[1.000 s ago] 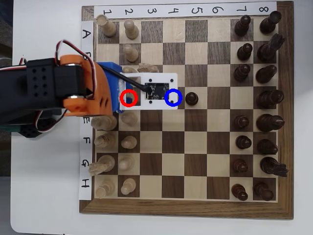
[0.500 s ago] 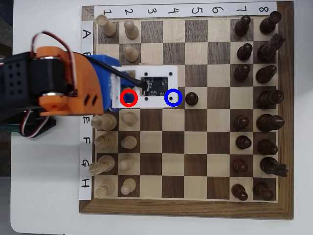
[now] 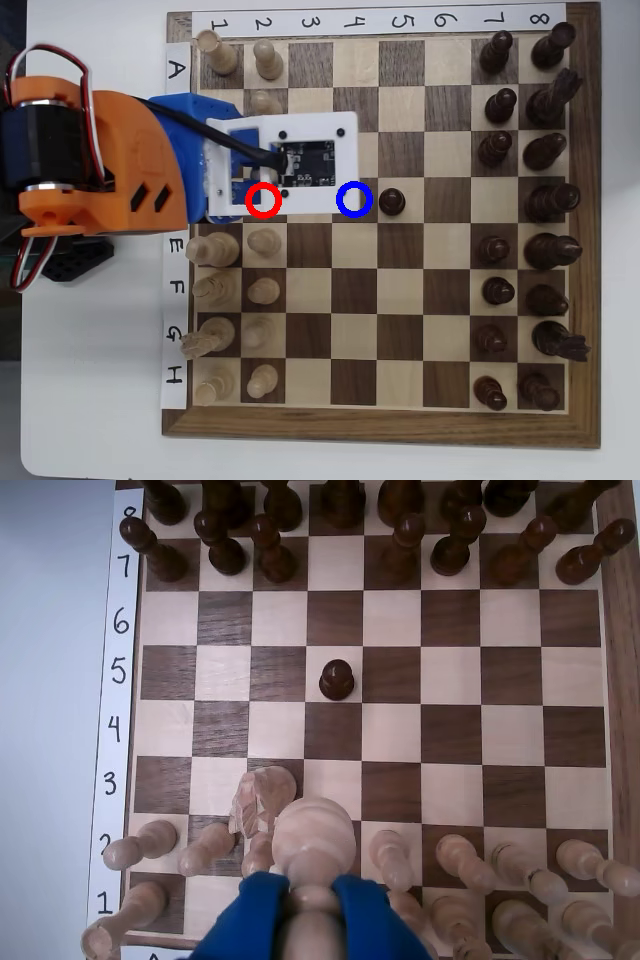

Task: Move the piece to destination

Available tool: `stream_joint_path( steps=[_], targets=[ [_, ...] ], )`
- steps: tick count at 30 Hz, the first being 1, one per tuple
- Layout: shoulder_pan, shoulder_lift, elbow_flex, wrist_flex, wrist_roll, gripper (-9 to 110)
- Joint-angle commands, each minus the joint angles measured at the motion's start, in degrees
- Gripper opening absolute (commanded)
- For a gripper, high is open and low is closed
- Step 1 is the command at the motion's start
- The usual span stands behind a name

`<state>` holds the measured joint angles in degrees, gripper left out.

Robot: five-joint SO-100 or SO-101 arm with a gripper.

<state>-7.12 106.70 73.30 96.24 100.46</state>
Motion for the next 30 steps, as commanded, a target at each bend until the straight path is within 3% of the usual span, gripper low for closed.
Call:
stream_joint_path(
  steps=[1,17,25,30],
  targets=[
    [0.00,-5.36,-19.78,1.23,29.36,0],
    [1.23,-28.48,-32.78,-1.58,26.98,0],
    [1.58,-35.60,-32.43,-3.08,29.18,0],
    [1.93,-33.84,-23.73,-5.98,30.59,0]
  ],
)
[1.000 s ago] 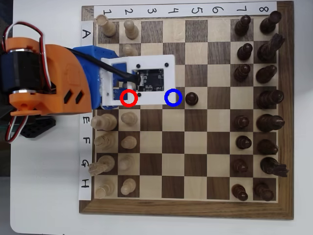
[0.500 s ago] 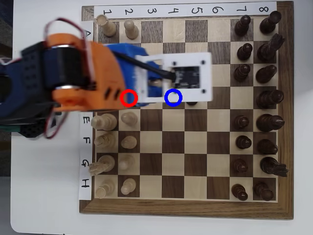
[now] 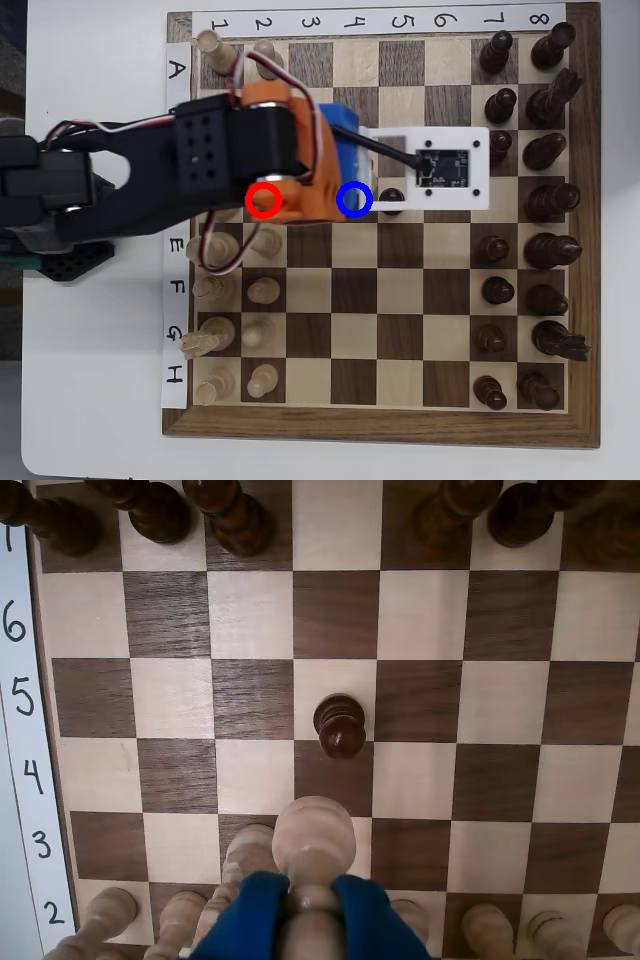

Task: Move the piece to destination

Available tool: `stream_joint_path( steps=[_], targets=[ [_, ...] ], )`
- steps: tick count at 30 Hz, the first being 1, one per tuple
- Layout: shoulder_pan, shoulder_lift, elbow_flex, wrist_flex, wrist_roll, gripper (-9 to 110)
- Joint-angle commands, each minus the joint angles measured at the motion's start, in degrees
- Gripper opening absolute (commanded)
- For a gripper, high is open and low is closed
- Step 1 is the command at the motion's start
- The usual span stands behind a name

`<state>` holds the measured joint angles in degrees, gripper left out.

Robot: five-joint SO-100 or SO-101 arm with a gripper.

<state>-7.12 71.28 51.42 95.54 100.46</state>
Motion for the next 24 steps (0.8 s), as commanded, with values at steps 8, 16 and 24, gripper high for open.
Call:
stream_joint_path(
  steps=[8,16,24],
  targets=[
    [2.64,9.40,15.29,-12.92,31.20,0],
    [3.08,17.23,29.09,-18.11,31.11,0],
    [3.69,22.15,36.12,-23.55,30.94,0]
  ],
)
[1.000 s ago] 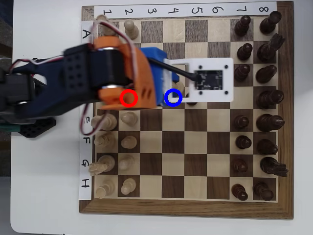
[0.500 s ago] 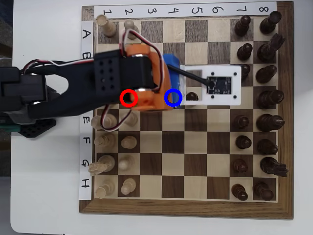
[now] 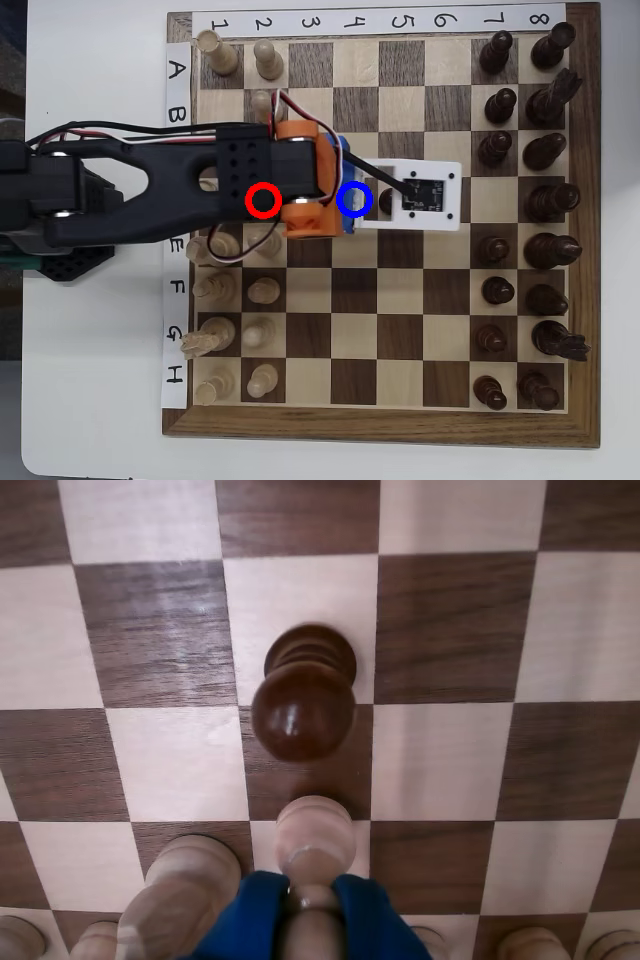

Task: Move the piece to destination

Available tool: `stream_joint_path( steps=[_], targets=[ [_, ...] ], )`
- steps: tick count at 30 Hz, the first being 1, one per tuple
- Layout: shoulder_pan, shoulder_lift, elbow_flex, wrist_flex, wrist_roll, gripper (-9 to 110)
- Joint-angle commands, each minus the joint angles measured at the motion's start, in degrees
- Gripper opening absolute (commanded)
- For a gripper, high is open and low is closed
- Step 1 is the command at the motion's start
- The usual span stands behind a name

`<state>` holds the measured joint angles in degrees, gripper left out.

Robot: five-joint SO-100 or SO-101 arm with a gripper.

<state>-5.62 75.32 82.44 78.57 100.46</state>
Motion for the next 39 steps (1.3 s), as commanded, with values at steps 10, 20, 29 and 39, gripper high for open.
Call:
stream_joint_path(
  steps=[10,20,29,39],
  targets=[
    [2.72,22.32,8.44,-11.34,30.67,0],
    [1.93,22.76,10.20,-14.15,30.50,0],
    [1.49,22.68,10.81,-16.00,30.67,0],
    [0.53,21.62,11.16,-16.70,31.20,0]
  ],
)
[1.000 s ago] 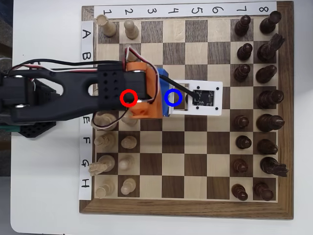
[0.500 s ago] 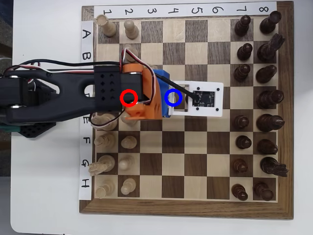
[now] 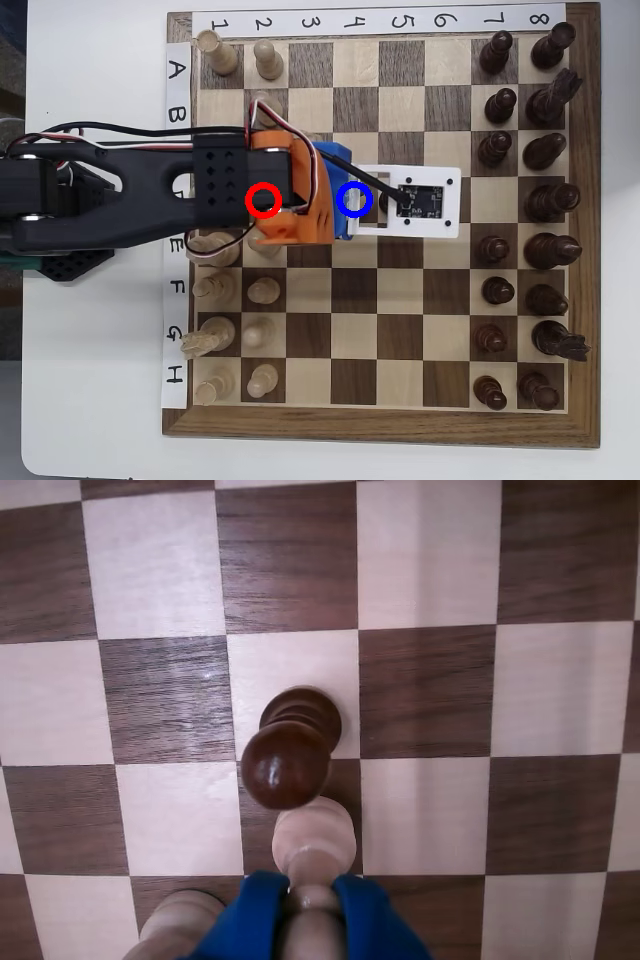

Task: Move the piece to destination

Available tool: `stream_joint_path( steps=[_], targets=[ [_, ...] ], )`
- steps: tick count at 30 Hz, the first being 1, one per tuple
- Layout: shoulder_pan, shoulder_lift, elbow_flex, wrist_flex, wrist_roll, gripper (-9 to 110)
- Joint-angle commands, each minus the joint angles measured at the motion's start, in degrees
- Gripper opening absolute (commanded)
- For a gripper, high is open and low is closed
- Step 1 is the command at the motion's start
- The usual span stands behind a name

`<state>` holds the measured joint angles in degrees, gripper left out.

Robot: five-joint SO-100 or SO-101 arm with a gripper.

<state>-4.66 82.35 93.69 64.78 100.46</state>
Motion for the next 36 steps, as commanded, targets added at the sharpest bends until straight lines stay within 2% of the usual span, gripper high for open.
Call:
stream_joint_path(
  steps=[1,16,23,36],
  targets=[
    [-0.44,14.41,-0.09,-3.08,31.29,0],
    [-1.93,12.22,0.35,-3.87,32.08,0],
    [-2.46,11.69,0.35,-3.43,31.99,12],
    [-2.64,12.22,0.18,-3.96,31.82,24]
  ],
)
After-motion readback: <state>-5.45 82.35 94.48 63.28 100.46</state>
